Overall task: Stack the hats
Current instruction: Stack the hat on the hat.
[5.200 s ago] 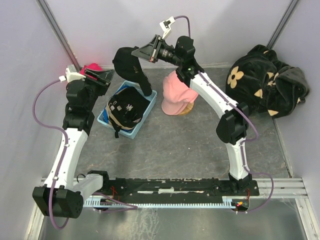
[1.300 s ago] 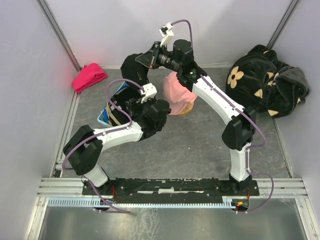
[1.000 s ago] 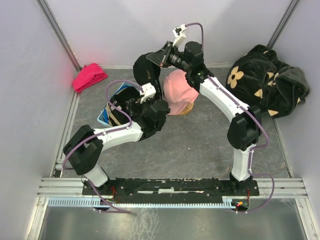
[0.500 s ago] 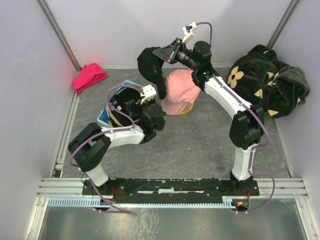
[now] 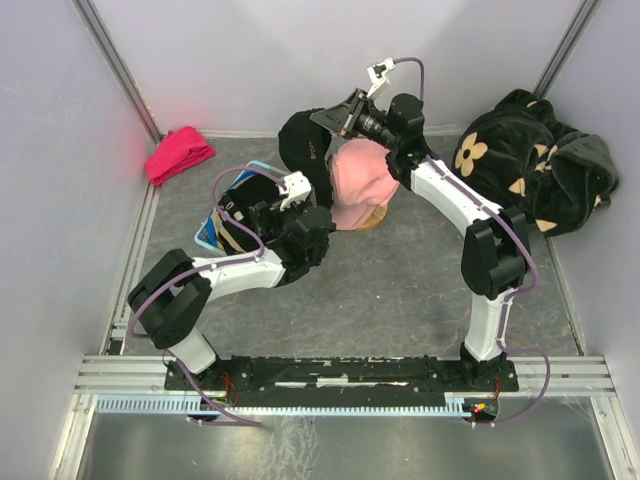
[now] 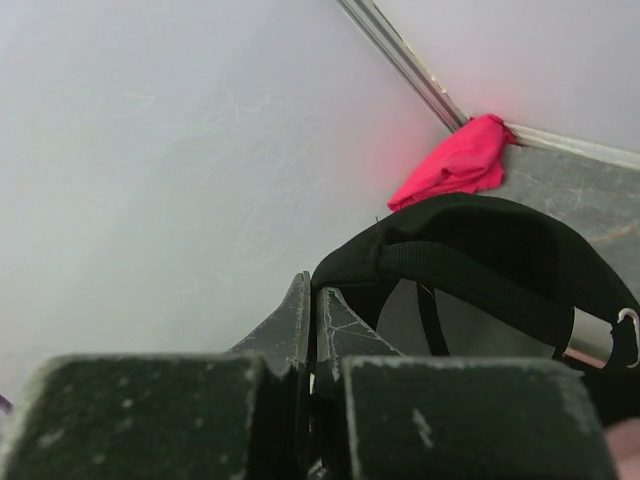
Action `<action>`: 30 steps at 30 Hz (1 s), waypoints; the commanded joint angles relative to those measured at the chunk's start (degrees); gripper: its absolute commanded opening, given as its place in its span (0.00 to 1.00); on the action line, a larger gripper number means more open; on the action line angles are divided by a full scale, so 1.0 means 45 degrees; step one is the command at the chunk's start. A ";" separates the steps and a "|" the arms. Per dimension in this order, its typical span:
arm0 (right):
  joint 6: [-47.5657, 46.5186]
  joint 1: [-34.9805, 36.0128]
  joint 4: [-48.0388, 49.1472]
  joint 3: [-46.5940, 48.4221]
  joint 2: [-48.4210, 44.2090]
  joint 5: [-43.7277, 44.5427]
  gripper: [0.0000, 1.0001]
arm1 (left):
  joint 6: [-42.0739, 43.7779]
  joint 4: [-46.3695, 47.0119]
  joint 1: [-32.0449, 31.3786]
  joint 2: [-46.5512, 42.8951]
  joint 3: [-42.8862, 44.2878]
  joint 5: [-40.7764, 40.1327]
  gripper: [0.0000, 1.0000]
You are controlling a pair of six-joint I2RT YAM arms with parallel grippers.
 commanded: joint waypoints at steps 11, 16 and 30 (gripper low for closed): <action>0.1250 -0.1348 0.3488 -0.1425 -0.0686 -0.1009 0.01 | -0.2179 -0.1691 0.0288 -0.0538 0.1418 0.0302 0.98; 0.1767 -0.1582 0.4257 -0.1894 -0.0725 -0.1319 0.01 | -0.2195 -0.1868 0.0507 -0.0487 0.1898 0.0469 0.98; 0.2744 -0.2537 0.6421 -0.4299 -0.1353 -0.1934 0.01 | -0.4621 -0.4457 0.1762 -0.0356 0.3810 0.1869 0.99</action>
